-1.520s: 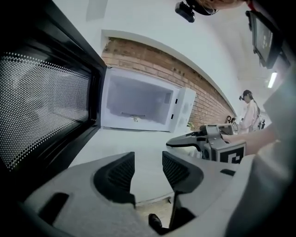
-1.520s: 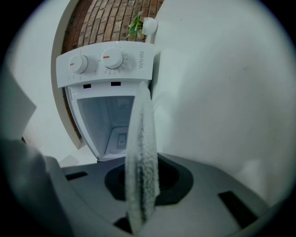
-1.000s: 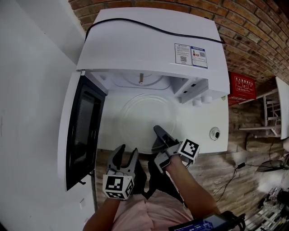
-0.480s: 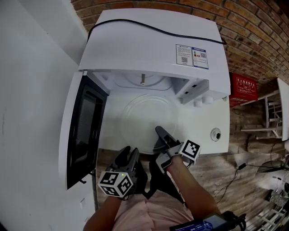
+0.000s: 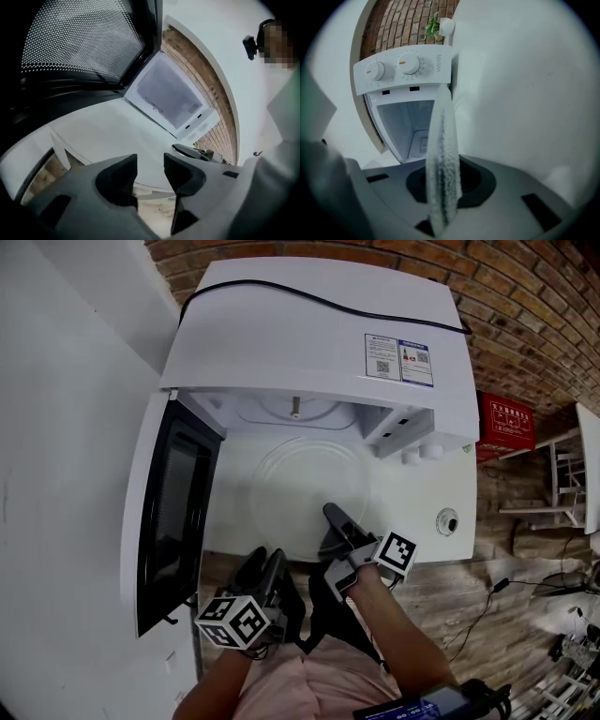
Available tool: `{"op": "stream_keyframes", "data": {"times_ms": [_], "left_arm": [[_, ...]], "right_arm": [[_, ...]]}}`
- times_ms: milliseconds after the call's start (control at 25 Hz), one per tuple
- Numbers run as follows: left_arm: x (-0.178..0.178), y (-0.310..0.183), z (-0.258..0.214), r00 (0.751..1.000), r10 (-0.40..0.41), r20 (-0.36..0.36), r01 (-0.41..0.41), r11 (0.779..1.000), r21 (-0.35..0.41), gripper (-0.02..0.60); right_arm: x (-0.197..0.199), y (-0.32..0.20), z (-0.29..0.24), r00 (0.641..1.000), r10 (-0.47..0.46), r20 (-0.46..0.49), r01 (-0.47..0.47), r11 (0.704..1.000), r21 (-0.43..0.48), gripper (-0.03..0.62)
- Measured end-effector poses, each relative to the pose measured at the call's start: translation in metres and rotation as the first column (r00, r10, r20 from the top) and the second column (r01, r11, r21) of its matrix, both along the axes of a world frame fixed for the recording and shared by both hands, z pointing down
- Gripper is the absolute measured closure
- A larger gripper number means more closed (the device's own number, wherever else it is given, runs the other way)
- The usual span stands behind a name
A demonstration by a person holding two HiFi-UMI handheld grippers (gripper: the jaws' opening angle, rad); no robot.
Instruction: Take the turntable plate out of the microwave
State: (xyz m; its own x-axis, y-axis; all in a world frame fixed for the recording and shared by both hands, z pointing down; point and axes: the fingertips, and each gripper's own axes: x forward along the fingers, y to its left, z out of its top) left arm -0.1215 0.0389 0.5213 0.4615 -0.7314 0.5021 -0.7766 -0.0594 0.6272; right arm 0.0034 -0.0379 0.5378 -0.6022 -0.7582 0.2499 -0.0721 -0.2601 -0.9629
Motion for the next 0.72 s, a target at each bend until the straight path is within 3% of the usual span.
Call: {"op": "stream_keyframes", "data": {"times_ms": [200,440,720], "left_arm": [[-0.006,0.006,0.003,0.989,-0.092,-0.113,0.083,0.993,-0.078,0.396],[-0.004,0.005,0.012,0.951,-0.168,-0.259,0.132,0.98,-0.148,0.402],[0.005,-0.001,0.008,0.902,-0.217,-0.373,0.155,0.969,-0.19,0.428]], "right_arm": [[0.0,-0.001,-0.001,1.0,0.002,0.008,-0.002,1.0,0.004,0.563],[0.0,-0.002,0.0,1.0,0.005,0.003,-0.005,1.0,0.0,0.562],[0.004,-0.007,-0.001,1.0,0.023,0.013,-0.023,1.0,0.007,0.563]]}}
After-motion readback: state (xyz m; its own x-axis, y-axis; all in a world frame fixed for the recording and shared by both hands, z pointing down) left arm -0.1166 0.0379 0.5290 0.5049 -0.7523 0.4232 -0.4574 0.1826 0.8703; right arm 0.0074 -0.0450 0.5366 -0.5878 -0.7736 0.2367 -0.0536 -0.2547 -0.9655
